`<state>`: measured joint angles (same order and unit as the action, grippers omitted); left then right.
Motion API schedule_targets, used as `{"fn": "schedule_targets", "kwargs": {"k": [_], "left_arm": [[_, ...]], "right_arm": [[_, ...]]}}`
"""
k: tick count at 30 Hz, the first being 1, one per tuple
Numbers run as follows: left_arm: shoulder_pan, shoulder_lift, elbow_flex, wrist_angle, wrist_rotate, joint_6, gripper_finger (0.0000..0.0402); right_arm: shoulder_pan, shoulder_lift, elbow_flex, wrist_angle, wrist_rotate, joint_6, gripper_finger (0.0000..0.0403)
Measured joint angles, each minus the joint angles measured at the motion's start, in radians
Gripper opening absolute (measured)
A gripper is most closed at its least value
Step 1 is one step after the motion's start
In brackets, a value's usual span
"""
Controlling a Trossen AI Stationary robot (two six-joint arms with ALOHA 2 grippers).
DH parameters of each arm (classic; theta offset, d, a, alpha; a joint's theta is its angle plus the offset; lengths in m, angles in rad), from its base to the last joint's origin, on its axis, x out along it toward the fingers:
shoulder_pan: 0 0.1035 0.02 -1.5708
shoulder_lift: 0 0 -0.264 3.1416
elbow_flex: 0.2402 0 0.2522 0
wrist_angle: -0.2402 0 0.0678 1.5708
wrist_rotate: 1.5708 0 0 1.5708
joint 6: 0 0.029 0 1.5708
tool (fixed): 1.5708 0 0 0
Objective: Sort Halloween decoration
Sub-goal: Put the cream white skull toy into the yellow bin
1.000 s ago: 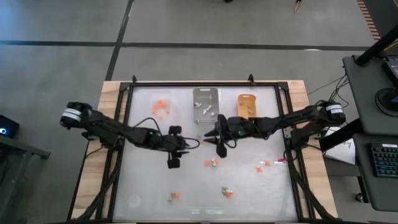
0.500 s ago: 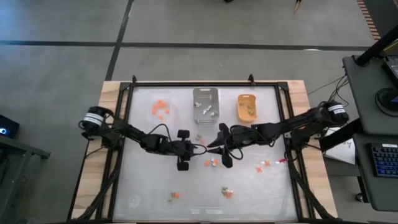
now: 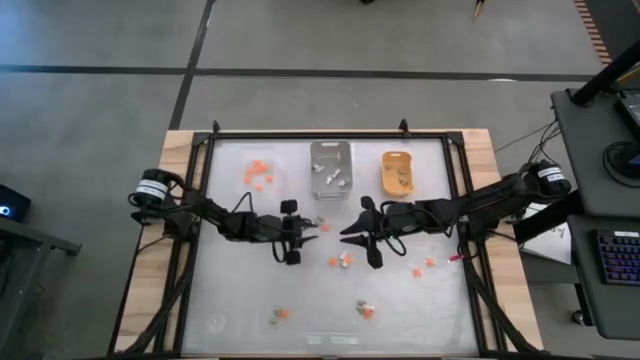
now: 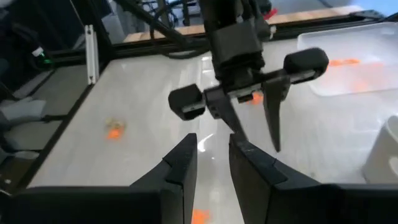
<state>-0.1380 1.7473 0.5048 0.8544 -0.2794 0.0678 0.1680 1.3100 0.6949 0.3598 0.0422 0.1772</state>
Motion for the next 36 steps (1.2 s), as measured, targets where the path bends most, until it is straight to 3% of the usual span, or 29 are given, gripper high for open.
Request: {"fn": "schedule_targets", "kwargs": {"k": [11,17,25,36], "left_arm": [[0.049,0.042,-0.025,0.091,-0.121,-0.064,0.0121],[0.046,0.101,0.004,0.091,-0.122,-0.094,0.0126],[0.047,0.178,0.040,0.094,-0.122,-0.107,0.0162],[0.048,0.196,0.037,0.097,-0.122,-0.111,0.0172]], "right_arm": [[-0.002,-0.005,-0.012,0.025,0.040,-0.018,0.0082],[-0.003,-0.005,-0.012,0.020,0.064,-0.022,0.0082],[-0.003,-0.005,-0.013,0.016,0.066,-0.034,0.0082],[-0.003,-0.005,-0.013,0.013,0.066,-0.039,0.0082]]}}
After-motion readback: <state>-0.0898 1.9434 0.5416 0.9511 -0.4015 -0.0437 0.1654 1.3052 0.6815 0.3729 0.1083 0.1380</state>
